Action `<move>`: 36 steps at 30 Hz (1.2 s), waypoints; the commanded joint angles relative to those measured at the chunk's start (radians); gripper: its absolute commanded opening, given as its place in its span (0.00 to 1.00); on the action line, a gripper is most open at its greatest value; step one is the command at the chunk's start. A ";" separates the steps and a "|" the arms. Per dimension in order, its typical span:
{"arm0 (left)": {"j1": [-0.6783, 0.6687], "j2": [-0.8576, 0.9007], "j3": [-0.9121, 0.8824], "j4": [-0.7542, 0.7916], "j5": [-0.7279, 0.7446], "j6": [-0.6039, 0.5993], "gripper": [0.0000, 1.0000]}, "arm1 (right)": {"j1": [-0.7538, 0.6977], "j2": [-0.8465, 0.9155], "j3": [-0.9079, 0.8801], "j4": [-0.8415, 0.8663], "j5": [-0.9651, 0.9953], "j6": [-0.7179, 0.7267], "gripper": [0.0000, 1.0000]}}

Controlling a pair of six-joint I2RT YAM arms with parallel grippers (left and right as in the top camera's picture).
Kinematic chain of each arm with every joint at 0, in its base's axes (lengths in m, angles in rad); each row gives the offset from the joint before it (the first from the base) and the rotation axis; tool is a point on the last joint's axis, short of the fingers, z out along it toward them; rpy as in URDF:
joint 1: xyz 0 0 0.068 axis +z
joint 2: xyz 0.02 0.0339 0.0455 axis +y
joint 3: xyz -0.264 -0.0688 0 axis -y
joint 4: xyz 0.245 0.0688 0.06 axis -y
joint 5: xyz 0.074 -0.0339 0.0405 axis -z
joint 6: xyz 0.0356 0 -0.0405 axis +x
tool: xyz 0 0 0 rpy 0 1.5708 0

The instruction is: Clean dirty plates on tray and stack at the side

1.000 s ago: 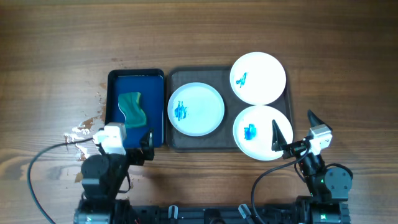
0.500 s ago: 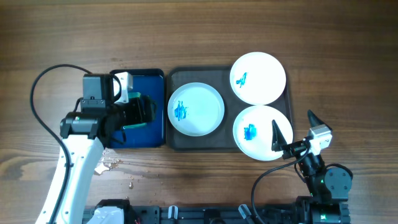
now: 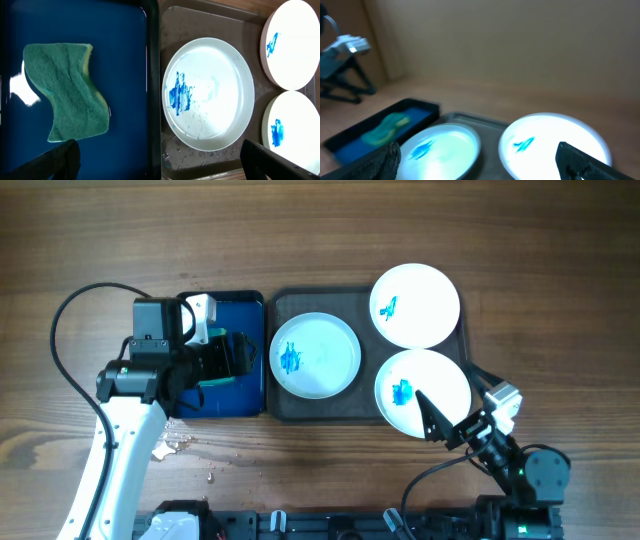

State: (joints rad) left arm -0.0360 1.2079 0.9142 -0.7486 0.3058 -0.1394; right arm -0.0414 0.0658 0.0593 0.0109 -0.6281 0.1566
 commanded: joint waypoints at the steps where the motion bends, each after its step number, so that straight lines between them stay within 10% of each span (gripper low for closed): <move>1: 0.008 0.000 0.019 0.004 0.018 0.001 1.00 | -0.005 0.204 0.185 -0.056 -0.163 0.059 1.00; 9: 0.008 0.000 0.019 0.004 0.019 0.001 1.00 | 0.092 1.129 0.875 -0.390 -0.563 -0.056 1.00; 13: 0.008 0.000 0.019 0.003 0.019 0.001 1.00 | 0.278 1.379 1.167 -0.780 -0.089 -0.229 1.00; 36: 0.008 0.000 0.019 0.004 0.019 0.001 1.00 | 0.370 1.624 1.275 -1.017 0.305 -0.011 1.00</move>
State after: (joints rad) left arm -0.0360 1.2106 0.9184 -0.7479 0.3130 -0.1394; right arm 0.3248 1.5986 1.3254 -1.0130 -0.3080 0.1452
